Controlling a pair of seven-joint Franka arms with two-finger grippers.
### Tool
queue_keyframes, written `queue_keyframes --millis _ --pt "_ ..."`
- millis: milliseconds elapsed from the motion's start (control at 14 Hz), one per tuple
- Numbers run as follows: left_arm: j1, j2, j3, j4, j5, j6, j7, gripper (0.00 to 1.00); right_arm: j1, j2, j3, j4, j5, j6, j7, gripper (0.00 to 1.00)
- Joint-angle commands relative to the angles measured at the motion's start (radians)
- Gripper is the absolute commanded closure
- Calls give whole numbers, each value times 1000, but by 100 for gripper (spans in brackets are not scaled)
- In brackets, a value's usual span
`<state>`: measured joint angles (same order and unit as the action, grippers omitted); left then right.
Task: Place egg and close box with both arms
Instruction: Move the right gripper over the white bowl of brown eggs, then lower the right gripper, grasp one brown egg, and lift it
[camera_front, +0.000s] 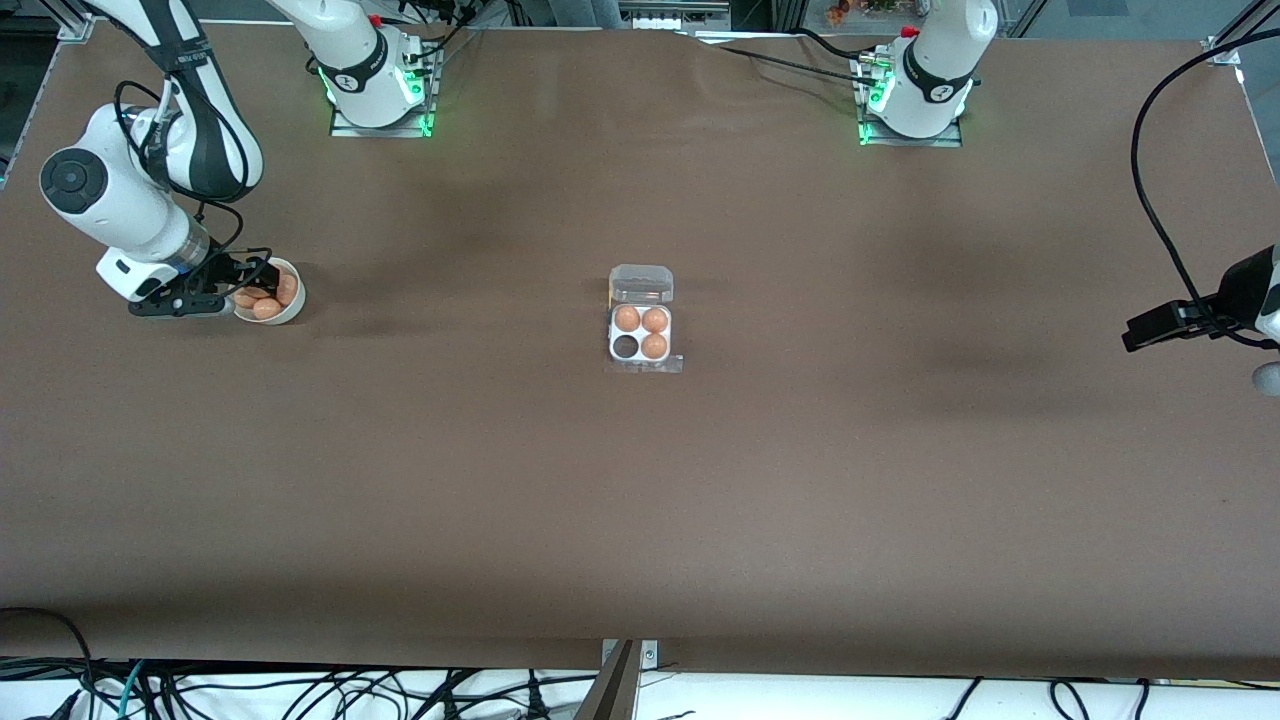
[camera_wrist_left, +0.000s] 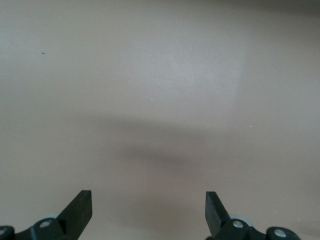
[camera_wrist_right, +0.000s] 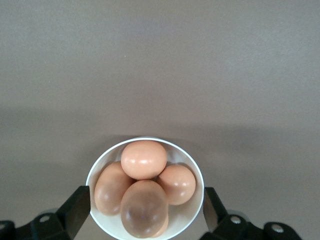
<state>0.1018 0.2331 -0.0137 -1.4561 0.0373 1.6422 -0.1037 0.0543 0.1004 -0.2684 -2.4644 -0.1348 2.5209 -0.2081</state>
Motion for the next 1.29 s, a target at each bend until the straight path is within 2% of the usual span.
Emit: queue_keyframes --millis 0,571,857,1214 --pt "1 12 -2 28 26 -12 18 0 -2 5 3 -2 -8 -7 -20 0" --pt "1 12 -3 28 26 -12 18 0 -1 21 8 1 -6 -48 -22 9" --pt "1 12 -3 28 26 -12 16 0 2 36 11 9 -3 -48 -17 36" --pt "-1 12 -3 29 26 -12 16 0 4 36 11 10 1 -50 -11 47"
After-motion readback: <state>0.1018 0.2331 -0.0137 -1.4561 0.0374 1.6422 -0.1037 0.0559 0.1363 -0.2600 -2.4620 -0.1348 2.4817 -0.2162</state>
